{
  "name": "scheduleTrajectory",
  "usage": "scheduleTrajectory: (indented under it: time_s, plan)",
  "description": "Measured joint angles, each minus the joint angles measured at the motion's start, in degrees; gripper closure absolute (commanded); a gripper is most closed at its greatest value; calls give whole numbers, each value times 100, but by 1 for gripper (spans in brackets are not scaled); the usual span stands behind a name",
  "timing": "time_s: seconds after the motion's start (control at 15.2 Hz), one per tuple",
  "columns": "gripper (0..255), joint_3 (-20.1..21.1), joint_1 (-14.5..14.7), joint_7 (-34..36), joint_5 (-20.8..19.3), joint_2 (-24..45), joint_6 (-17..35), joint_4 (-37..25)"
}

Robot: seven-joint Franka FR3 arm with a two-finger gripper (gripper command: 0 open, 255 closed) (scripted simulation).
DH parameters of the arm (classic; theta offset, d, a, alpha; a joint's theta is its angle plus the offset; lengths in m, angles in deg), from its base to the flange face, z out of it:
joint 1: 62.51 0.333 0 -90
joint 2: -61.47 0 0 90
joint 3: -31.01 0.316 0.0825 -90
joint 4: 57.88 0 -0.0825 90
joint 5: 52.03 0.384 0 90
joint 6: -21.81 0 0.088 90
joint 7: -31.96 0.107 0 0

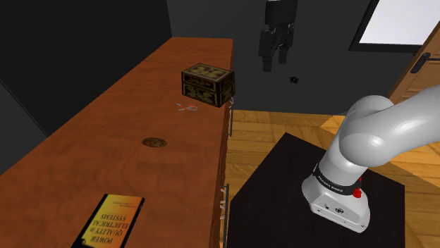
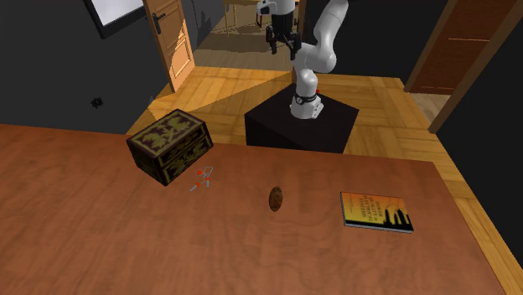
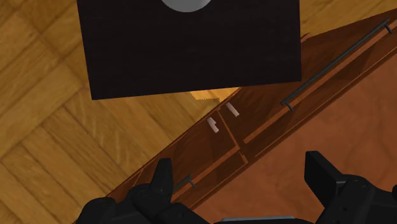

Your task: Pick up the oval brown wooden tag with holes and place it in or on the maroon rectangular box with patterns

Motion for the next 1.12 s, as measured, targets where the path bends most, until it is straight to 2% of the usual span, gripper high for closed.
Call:
scheduleTrajectory:
  time_s: [0.2,0.79,1.12]
  plan:
    - [0,61,26,25,35,140,225,57]
    - [0,539,202,228,225,1317,1911,321]
    - [0,872,311,467,248,2199,2749,129]
